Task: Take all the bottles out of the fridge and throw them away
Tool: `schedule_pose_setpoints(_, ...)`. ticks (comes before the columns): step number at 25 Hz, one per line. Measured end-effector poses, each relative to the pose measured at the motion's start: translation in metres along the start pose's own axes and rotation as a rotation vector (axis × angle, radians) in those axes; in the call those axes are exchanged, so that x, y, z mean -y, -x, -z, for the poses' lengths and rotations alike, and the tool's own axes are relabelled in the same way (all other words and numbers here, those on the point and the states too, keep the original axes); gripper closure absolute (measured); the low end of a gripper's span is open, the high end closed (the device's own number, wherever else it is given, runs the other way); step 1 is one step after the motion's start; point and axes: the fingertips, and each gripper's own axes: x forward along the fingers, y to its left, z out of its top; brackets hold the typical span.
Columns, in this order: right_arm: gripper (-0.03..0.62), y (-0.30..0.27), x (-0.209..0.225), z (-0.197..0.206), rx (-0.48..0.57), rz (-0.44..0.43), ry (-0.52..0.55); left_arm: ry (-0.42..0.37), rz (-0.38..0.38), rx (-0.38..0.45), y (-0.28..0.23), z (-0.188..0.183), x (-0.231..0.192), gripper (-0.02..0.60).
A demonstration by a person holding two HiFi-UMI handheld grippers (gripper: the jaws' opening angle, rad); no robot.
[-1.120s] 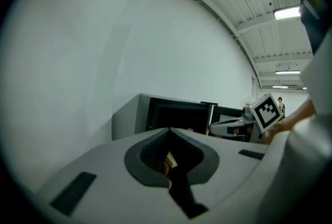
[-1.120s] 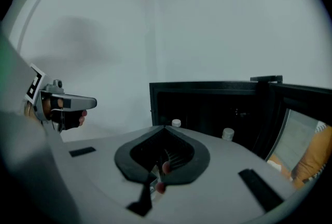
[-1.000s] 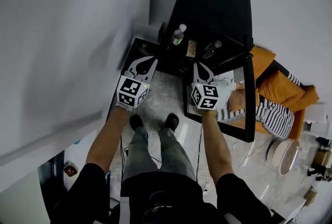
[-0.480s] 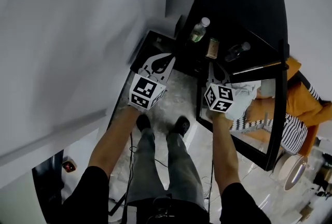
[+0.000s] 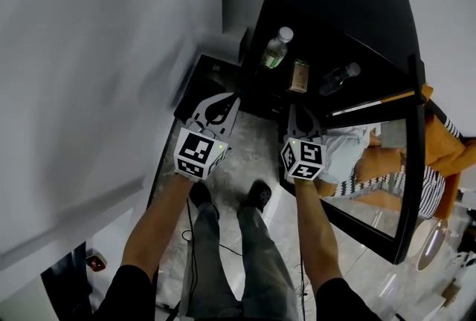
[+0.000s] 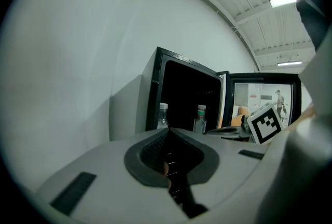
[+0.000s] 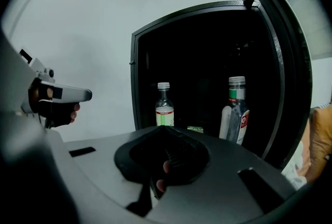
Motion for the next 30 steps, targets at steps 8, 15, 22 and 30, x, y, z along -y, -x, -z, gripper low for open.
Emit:
schedule_pose_setpoints(8,0.503,-0.023,0.028,0.020,-0.003,0.072,0.012,0.007,0.038,-0.013,-0.019,0.016,0.010,0.581)
schedule_pose_setpoints(15,0.325,-0.063,0.055,0.047,-0.081,0.143,0.005,0.011,0.068,-0.033,-0.041,0.026,0.011,0.581)
schedule_pose_setpoints(22,0.293,-0.095,0.066,0.069,-0.147,0.185,-0.001,0.014,0.078,-0.036,-0.049,0.027,0.002,0.581)
schedule_pose_setpoints(30,0.296,-0.114,0.074,0.080,-0.173,0.238,0.045,0.015,0.074,-0.045,-0.052,0.035,-0.012,0.581)
